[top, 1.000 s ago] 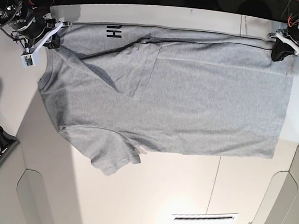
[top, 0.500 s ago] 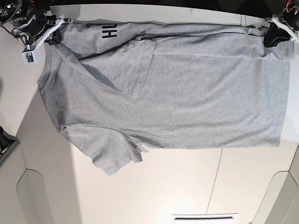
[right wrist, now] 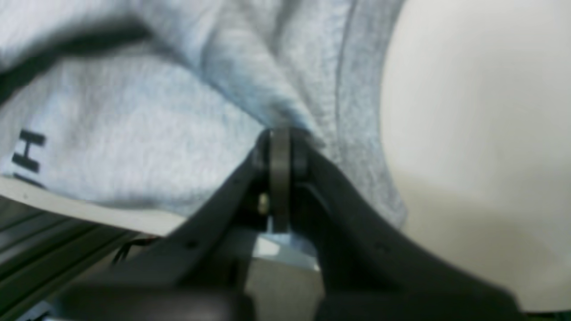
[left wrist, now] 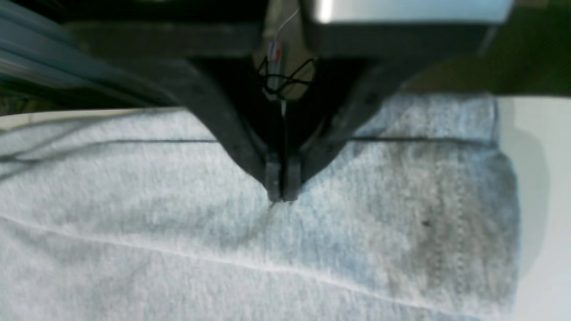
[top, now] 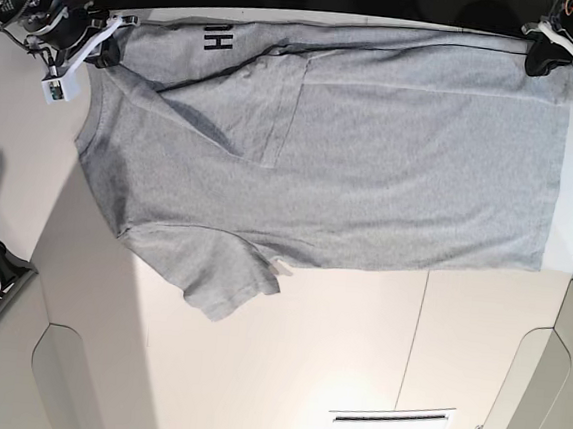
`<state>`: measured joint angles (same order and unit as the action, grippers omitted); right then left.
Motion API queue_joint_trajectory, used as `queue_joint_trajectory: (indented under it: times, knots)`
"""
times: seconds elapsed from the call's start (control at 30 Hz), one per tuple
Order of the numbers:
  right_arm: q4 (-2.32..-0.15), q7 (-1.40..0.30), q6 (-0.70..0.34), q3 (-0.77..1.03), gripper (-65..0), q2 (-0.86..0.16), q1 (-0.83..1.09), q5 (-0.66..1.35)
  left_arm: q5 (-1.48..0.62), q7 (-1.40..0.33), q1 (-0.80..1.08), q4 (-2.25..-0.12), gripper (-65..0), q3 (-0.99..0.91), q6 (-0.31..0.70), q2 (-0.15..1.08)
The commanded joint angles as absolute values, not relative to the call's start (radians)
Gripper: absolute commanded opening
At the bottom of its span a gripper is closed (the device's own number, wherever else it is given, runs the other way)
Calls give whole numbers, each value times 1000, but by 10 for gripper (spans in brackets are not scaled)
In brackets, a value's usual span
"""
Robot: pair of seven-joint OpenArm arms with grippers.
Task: Fold the T-shirt properly
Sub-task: 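Grasp the folded edge with both grippers and pull it taut, then release and move the right gripper to the opposite sleeve edge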
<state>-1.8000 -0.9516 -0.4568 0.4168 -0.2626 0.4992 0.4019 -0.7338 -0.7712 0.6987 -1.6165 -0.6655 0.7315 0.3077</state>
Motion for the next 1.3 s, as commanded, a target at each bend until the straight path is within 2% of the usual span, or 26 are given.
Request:
queue_joint_trajectory:
  times: [0.0,0.33,0.6,0.67,0.87,1.0,1.17,1.27]
  knots:
    - [-1805,-989,-453,439,-650,-272,511,375,-655,-836,718,-1609,-650,-669,698,313]
    - [-1805,-989,-453,496,-650,-271,506,469,-787,-836,715,-1636,-650,-669,698,314]
    - [-1831,-989,-453,496,-650,-271,505,514,-805,-840,715,-1815,-639,-669,698,313]
    - [-1848,-989,-453,496,-650,-271,505,513,-804,-840,715,-1852,-612,-669,698,313]
    - [-1942,-992,-453,498,-650,-271,505,512,-804,-839,714,-1919,-610,-669,698,313]
    - [-2010,-971,-453,498,-628,-271,505,488,-805,-835,712,-1923,-610,-669,698,313]
    - [-2054,-947,-449,498,-628,-271,483,427,-805,-834,706,-1923,-518,-669,698,313]
    - [-2054,-946,-449,498,-628,-271,442,426,-805,-834,689,-1923,-512,-669,698,313]
